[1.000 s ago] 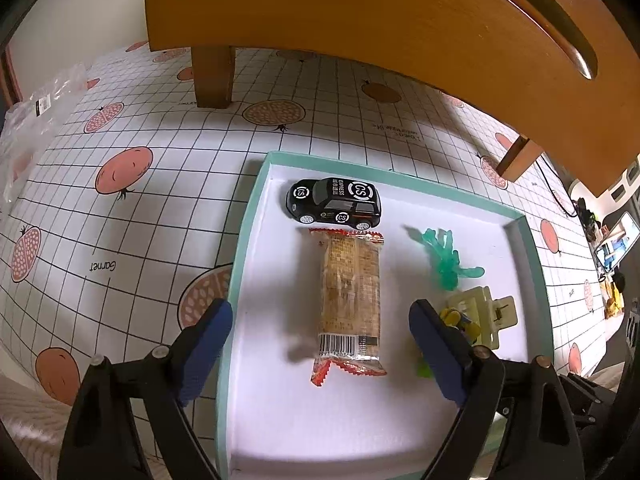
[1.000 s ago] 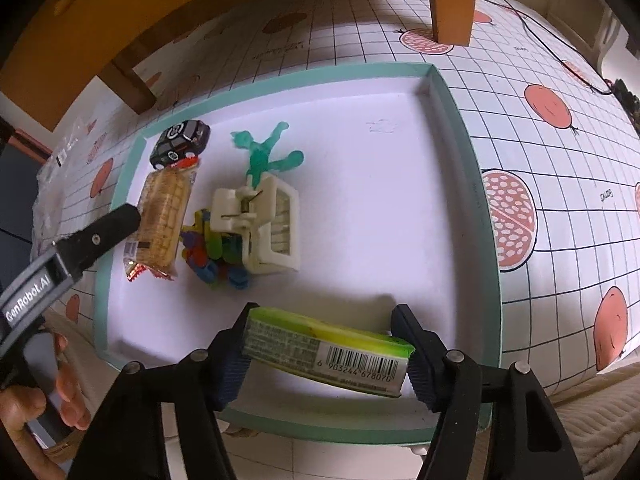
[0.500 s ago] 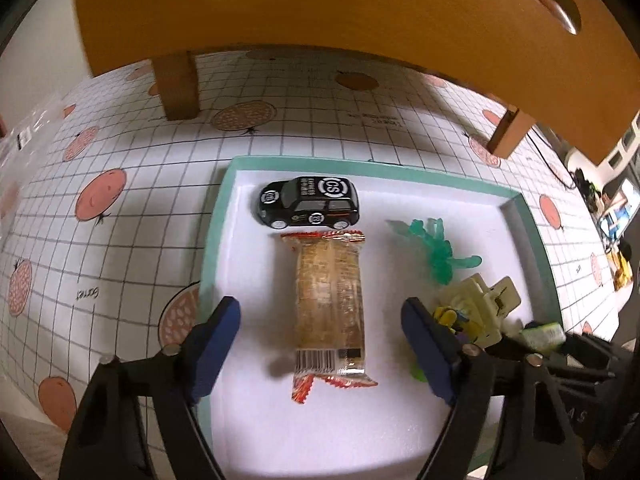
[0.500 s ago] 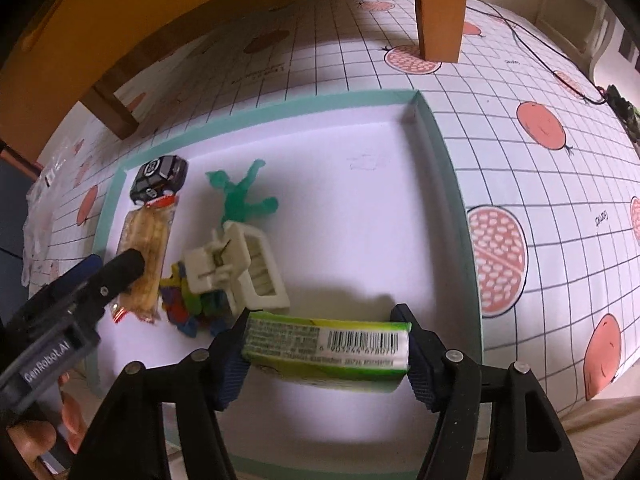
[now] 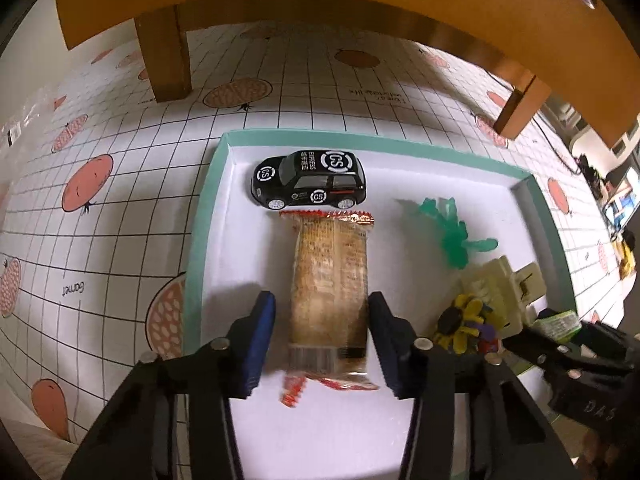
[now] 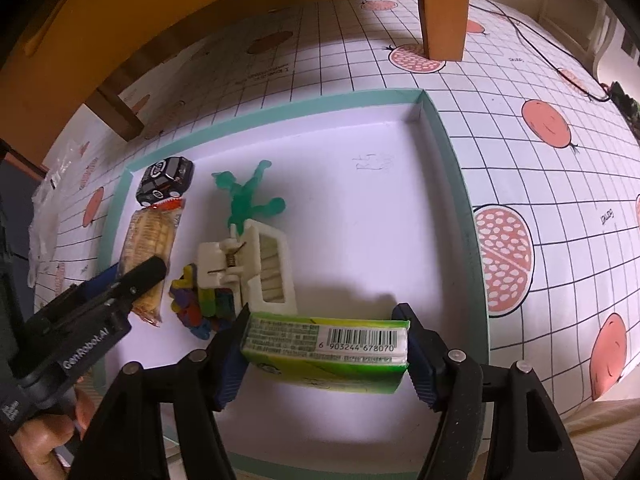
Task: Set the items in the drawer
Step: 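Grasp the green gum pack with the right tool while the left tool grasps the snack bar, then hold the gum pack and snack bar above the tray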
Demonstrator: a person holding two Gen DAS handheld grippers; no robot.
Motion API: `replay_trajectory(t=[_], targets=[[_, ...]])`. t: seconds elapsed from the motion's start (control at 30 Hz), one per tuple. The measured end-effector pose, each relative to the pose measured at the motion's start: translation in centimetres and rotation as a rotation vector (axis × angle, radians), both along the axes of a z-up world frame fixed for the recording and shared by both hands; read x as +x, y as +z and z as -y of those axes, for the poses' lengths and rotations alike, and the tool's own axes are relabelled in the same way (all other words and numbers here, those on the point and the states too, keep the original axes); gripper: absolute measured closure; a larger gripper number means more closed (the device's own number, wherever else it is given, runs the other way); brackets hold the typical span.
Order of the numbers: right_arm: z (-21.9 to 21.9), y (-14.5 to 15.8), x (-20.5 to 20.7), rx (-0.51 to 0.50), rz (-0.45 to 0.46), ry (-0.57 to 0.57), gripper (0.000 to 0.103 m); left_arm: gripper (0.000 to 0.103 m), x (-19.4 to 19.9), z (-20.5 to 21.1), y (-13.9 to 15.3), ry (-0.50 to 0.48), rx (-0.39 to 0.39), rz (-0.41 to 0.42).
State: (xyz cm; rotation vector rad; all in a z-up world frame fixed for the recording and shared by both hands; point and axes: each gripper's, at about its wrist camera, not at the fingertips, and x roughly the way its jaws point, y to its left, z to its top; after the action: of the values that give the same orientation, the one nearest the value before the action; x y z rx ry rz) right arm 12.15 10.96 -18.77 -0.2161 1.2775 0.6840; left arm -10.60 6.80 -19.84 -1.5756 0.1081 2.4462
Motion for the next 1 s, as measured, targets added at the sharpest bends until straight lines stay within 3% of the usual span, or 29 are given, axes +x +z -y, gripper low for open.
replay_trajectory(t=[0.2,1.0], targets=[[0.3,0.1,-0.2,0.01,-0.021,0.007,0.032,0.066,0.4,0.0,0.0,-0.017,-0.024,-0.008],[1.2,0.5,-1.5,0.034,-0.026,0.046,0.034,0.066,0.8,-0.4,-0.3,-0.019,-0.032,-0.002]])
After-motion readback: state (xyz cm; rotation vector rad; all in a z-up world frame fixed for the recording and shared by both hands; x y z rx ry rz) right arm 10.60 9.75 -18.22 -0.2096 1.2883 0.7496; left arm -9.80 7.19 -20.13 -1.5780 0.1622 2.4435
